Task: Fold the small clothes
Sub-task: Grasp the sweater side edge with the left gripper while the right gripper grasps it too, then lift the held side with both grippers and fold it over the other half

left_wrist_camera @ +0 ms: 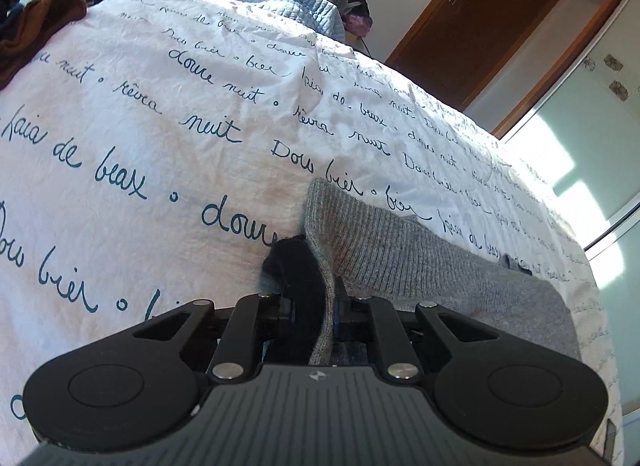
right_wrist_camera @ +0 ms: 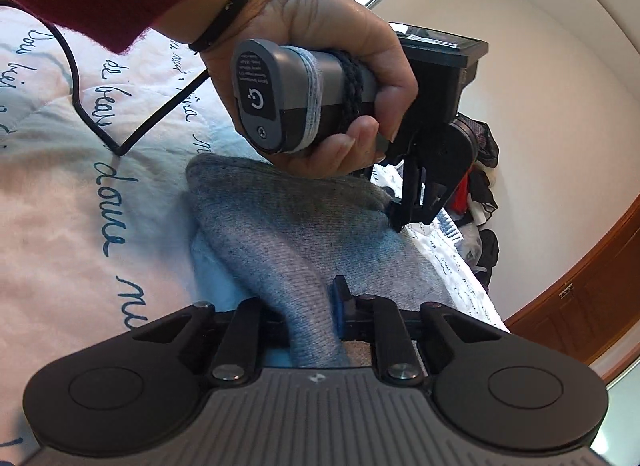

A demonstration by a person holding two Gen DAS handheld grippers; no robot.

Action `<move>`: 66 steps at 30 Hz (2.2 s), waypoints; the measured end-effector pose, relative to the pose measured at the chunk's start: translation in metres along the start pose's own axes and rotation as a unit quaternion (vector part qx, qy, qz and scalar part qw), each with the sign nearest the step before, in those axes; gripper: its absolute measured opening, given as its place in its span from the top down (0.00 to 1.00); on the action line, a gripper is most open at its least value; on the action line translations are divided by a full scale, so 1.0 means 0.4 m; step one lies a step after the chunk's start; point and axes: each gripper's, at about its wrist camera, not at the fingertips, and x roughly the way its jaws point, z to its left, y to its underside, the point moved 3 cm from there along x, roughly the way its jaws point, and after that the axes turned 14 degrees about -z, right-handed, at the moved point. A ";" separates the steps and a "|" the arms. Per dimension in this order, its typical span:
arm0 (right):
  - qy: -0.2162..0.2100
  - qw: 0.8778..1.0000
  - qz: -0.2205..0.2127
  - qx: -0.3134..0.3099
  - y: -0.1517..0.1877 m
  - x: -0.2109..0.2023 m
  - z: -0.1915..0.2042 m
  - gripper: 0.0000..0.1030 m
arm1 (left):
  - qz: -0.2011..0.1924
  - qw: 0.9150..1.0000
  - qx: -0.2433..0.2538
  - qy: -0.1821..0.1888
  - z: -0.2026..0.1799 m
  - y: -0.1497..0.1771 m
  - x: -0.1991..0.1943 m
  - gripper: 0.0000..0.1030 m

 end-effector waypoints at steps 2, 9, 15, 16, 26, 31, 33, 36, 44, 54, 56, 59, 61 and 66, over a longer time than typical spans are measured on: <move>-0.010 1.000 -0.003 0.012 0.004 0.005 -0.013 0.91 | -0.005 1.000 0.023 -0.013 -0.018 0.000 -0.006 0.85; -0.046 0.992 -0.015 0.113 0.007 -0.009 -0.098 0.93 | -0.018 0.995 0.080 -0.048 -0.065 -0.002 -0.024 0.86; -0.060 0.971 -0.033 0.229 0.023 -0.045 -0.205 0.94 | -0.038 0.991 0.115 -0.061 -0.109 -0.015 -0.056 0.86; -0.061 0.967 -0.037 0.243 0.028 -0.056 -0.214 0.94 | -0.042 0.990 0.119 -0.063 -0.116 -0.018 -0.062 0.86; -0.074 0.911 -0.052 0.402 0.100 -0.115 -0.333 0.94 | -0.064 0.989 0.125 -0.056 -0.200 -0.049 -0.120 0.87; -0.064 0.873 -0.070 0.478 0.148 -0.144 -0.408 0.94 | -0.078 0.987 0.133 -0.049 -0.265 -0.058 -0.142 0.87; -0.059 0.859 -0.076 0.503 0.170 -0.164 -0.433 0.94 | -0.083 0.986 0.136 -0.044 -0.297 -0.060 -0.148 0.88; -0.051 0.841 -0.086 0.532 0.202 -0.194 -0.467 0.94 | -0.090 0.985 0.141 -0.037 -0.351 -0.061 -0.153 0.88; -0.018 0.813 -0.095 0.575 0.286 -0.261 -0.519 0.94 | -0.098 0.981 0.165 -0.009 -0.514 -0.036 -0.144 0.88; 0.004 0.778 -0.087 0.623 0.390 -0.307 -0.556 0.94 | -0.079 0.977 0.199 0.006 -0.671 0.021 -0.074 0.88; 0.006 0.770 -0.085 0.633 0.408 -0.315 -0.557 0.94 | -0.074 0.977 0.202 0.010 -0.692 0.034 -0.061 0.88; 0.010 0.760 -0.080 0.645 0.429 -0.326 -0.558 0.94 | -0.067 0.975 0.210 0.016 -0.728 0.056 -0.042 0.88; 0.014 0.757 -0.076 0.649 0.441 -0.326 -0.562 0.94 | -0.062 0.974 0.215 0.019 -0.750 0.069 -0.031 0.88; 0.017 0.735 -0.070 0.674 0.474 -0.335 -0.565 0.94 | -0.051 0.973 0.225 0.023 -0.802 0.100 0.002 0.88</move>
